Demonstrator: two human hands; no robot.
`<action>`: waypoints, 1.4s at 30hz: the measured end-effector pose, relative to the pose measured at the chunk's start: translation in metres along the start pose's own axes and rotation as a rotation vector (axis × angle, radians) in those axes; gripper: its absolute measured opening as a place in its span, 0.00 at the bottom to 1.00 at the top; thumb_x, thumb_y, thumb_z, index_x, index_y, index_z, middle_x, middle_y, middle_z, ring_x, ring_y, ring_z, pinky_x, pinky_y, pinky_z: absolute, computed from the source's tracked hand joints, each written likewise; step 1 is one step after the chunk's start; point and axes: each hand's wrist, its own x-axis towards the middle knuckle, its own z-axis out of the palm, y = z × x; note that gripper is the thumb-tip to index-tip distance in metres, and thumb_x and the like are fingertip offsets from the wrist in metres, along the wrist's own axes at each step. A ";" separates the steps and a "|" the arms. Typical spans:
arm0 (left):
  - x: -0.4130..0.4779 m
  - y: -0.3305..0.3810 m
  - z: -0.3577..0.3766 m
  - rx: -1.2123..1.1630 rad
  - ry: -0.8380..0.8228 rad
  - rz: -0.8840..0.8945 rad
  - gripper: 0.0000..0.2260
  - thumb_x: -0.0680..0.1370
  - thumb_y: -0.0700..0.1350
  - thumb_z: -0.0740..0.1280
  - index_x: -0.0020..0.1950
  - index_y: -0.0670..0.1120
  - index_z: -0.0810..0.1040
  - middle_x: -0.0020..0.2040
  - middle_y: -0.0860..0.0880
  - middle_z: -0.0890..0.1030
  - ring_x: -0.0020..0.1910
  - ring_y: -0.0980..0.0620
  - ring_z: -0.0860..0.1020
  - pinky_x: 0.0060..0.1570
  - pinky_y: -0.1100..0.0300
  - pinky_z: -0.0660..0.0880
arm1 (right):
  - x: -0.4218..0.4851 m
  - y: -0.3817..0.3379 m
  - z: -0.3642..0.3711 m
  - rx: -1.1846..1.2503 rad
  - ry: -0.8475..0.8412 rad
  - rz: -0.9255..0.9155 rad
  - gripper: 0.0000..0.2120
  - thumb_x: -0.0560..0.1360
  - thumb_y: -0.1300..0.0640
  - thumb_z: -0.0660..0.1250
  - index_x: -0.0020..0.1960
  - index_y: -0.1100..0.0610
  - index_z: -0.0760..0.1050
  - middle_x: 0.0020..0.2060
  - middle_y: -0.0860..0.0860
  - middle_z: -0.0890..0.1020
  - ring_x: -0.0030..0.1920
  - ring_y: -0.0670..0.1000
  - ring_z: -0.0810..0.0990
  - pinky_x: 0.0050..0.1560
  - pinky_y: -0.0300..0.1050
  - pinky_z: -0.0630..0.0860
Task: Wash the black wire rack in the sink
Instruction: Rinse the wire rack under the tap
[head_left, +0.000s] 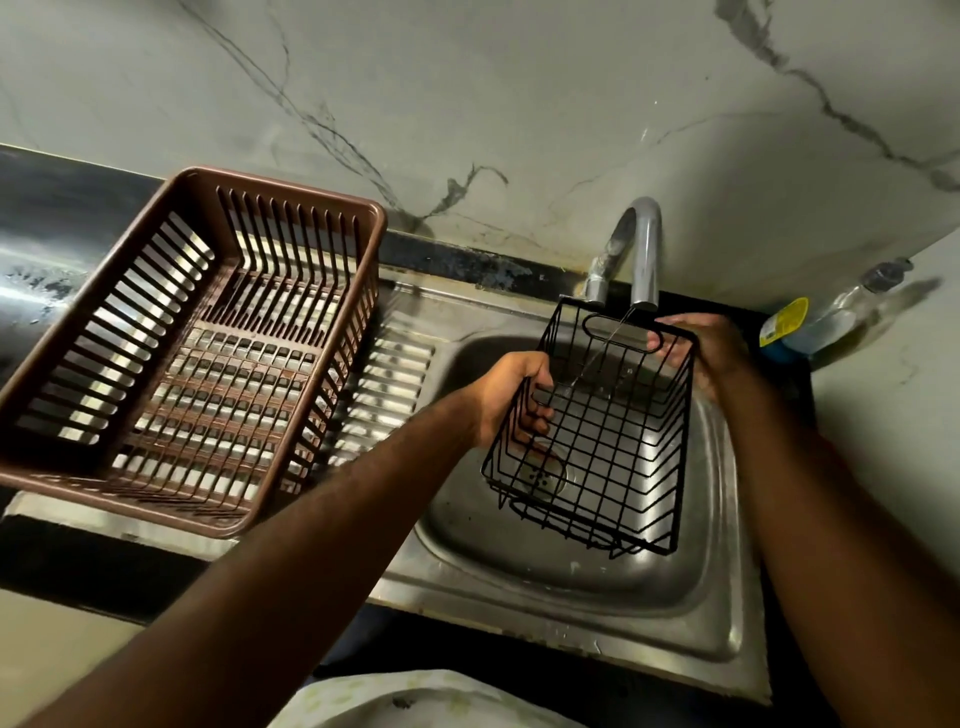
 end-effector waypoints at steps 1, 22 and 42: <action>0.000 0.000 0.000 0.001 -0.006 0.010 0.15 0.73 0.49 0.62 0.57 0.44 0.75 0.40 0.47 0.78 0.38 0.49 0.76 0.64 0.42 0.73 | 0.000 -0.007 -0.003 -0.084 0.084 -0.058 0.06 0.78 0.66 0.63 0.46 0.63 0.78 0.28 0.50 0.83 0.29 0.45 0.81 0.31 0.36 0.77; -0.016 -0.006 0.049 0.192 0.161 -0.025 0.10 0.65 0.52 0.63 0.44 0.50 0.71 0.41 0.48 0.68 0.36 0.51 0.66 0.35 0.59 0.65 | -0.050 0.012 0.080 -0.925 -0.104 -0.220 0.11 0.81 0.62 0.63 0.57 0.57 0.82 0.53 0.53 0.84 0.54 0.53 0.81 0.55 0.43 0.75; 0.006 -0.027 0.071 0.751 0.541 0.099 0.55 0.72 0.68 0.67 0.81 0.39 0.39 0.76 0.32 0.62 0.70 0.34 0.70 0.64 0.43 0.74 | -0.047 -0.006 0.096 0.219 -0.130 0.290 0.25 0.83 0.48 0.53 0.60 0.69 0.75 0.53 0.67 0.82 0.51 0.63 0.84 0.46 0.51 0.81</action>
